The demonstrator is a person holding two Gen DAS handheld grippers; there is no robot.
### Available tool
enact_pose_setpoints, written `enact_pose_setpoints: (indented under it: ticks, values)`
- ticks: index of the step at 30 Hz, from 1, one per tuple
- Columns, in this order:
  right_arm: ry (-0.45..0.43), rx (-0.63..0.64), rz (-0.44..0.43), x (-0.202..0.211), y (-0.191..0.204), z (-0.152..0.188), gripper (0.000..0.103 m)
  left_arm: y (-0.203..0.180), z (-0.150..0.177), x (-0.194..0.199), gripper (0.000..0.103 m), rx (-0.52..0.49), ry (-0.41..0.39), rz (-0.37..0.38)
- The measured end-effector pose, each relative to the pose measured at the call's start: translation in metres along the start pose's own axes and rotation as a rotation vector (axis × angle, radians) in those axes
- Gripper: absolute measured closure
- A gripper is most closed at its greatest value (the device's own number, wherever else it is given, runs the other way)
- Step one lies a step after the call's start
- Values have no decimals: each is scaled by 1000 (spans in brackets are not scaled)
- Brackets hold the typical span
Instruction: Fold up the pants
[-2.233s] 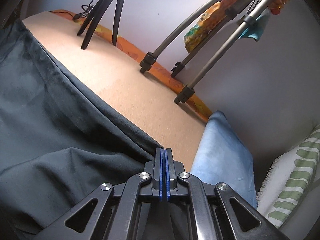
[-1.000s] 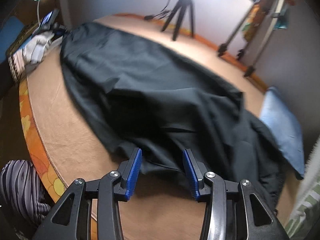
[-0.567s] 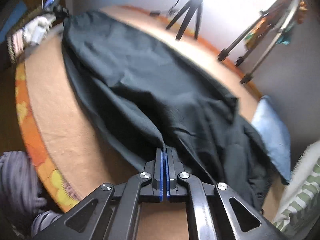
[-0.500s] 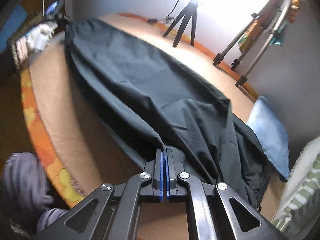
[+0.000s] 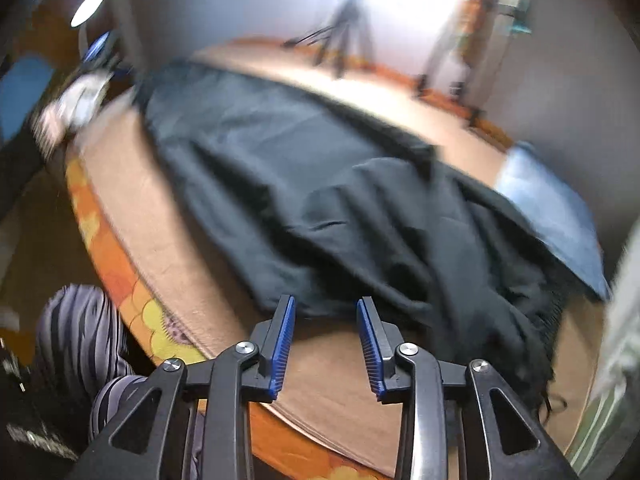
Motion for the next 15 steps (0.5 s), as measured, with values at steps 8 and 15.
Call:
enact_pose_setpoints:
  ticks: [8,15]
  values:
    - [-51,-231,115,22,-95,46,69,-95,36,47,80,-201,3,158]
    - [-61,-193,130,16,-111,72,66,-214,115,81,75,-387,93,368]
Point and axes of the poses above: each gripper's, at about its wrist camera, not at the fingertips, and x roughly against the way its jaws point, y to its left, z to its underside, the point moved 8 cm from there along -x, roughly the way its jaws point, and after that the axes turned 8 degrees about z, right-handed, at the moved point
